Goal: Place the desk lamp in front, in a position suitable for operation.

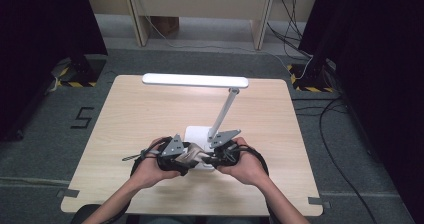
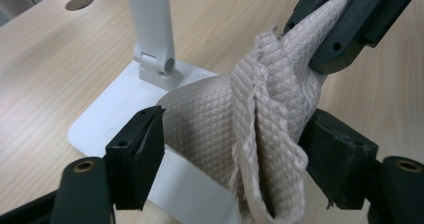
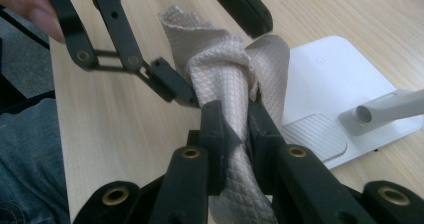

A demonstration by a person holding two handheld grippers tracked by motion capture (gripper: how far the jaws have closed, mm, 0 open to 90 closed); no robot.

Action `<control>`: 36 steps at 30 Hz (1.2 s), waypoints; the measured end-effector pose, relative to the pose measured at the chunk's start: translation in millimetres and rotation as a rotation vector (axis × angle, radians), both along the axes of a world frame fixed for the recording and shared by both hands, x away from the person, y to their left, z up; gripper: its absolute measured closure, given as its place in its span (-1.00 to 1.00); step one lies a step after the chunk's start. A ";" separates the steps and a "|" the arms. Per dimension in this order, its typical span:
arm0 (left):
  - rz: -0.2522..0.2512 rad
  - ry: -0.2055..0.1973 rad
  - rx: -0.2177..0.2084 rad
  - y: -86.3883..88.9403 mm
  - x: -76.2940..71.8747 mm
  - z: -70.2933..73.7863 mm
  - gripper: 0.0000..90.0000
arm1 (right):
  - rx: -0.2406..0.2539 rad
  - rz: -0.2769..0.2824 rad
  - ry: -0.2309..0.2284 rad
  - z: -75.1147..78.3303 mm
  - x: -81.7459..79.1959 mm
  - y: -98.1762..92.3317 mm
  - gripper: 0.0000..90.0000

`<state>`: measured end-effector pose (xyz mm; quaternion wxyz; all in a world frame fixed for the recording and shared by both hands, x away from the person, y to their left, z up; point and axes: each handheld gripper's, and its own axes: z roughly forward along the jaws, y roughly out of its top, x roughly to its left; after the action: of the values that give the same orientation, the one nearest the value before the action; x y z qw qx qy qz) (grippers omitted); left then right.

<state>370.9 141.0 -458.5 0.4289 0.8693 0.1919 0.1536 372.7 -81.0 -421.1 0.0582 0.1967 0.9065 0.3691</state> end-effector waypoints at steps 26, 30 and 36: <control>-0.020 0.105 -0.051 4.4 -9.6 3.1 0.78 | 0.076 0.010 -0.005 -3.1 4.2 2.1 0.73; 0.010 0.102 -0.054 8.7 -11.1 6.3 0.79 | 0.113 0.003 -0.012 -4.5 6.0 2.0 0.52; 0.088 0.076 -0.060 19.8 -8.6 13.5 0.80 | 0.202 -0.066 -0.037 -2.0 8.4 -4.5 0.30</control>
<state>362.3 160.7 -445.0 0.4398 0.8521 0.2506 0.1334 381.1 -85.5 -423.1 0.0670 0.2242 0.8564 0.4602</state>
